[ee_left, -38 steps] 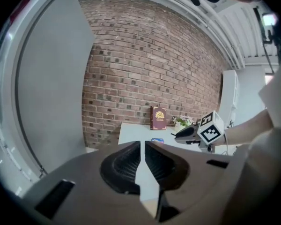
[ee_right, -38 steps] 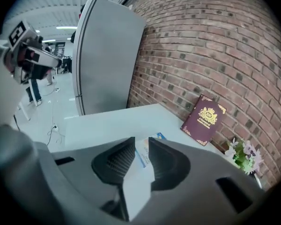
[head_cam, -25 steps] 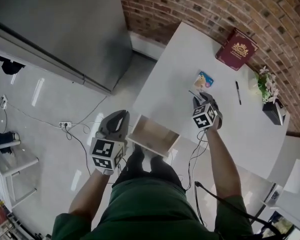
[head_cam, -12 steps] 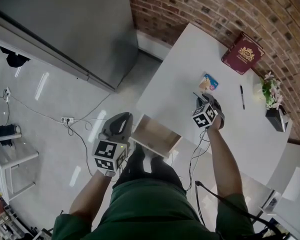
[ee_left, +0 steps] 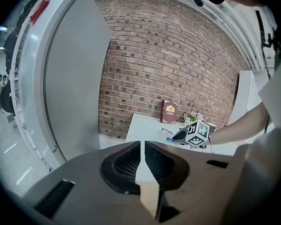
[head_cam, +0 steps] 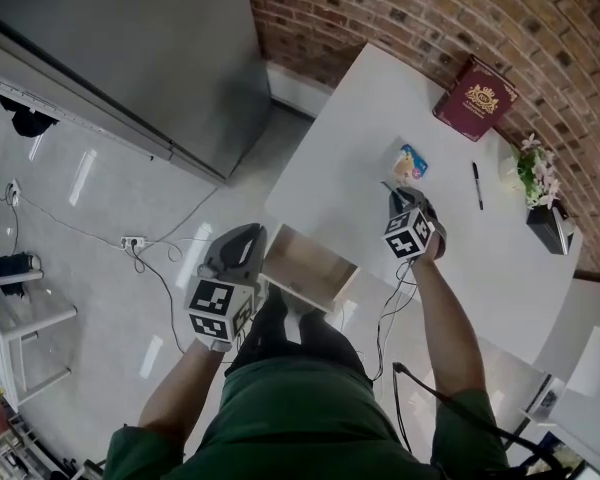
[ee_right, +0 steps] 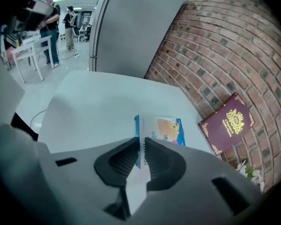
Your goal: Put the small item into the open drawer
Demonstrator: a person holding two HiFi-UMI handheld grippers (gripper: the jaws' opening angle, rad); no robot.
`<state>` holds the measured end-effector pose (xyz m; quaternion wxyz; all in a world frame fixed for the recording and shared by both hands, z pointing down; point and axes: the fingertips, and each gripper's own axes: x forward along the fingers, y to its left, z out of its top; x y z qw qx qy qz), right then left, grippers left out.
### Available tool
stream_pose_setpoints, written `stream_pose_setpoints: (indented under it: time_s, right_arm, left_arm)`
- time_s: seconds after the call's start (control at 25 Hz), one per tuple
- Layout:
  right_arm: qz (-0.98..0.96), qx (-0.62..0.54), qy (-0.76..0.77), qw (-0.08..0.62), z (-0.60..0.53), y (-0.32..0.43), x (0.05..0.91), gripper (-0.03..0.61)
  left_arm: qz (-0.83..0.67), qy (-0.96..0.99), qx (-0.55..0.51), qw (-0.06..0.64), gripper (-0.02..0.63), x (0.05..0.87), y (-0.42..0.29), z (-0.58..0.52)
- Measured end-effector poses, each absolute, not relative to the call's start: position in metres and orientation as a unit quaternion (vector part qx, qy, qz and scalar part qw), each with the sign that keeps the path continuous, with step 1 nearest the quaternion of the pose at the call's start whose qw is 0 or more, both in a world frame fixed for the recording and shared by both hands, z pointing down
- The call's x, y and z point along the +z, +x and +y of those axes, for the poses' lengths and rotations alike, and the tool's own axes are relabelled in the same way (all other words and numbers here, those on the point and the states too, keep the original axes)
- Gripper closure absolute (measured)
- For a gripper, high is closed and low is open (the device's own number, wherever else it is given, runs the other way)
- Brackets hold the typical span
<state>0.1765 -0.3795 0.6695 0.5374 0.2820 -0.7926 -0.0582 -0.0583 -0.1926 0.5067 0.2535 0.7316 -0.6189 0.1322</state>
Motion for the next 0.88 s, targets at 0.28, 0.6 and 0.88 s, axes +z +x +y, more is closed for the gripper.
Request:
stream_pose_setpoints:
  time_s: [0.28, 0.6, 0.88]
  right_arm:
    - [-0.829, -0.042, 0.283, 0.480, -0.358, 0.174, 0.638, 0.541]
    - [-0.871, -0.017, 0.272, 0.408, -0.324, 0.171, 0.601, 0.543]
    - [-0.908, -0.004, 0.227, 0.353, -0.280, 0.152, 0.570, 0.543]
  left_arm:
    - [-0.624, 0.735, 0.119, 0.239, 0.589, 0.502, -0.039, -0.184]
    - [-0.641, 0.724, 0.118, 0.226, 0.589, 0.500, -0.019, -0.158]
    - [-0.657, 0.705, 0.112, 0.242, 0.589, 0.499, -0.010, -0.130]
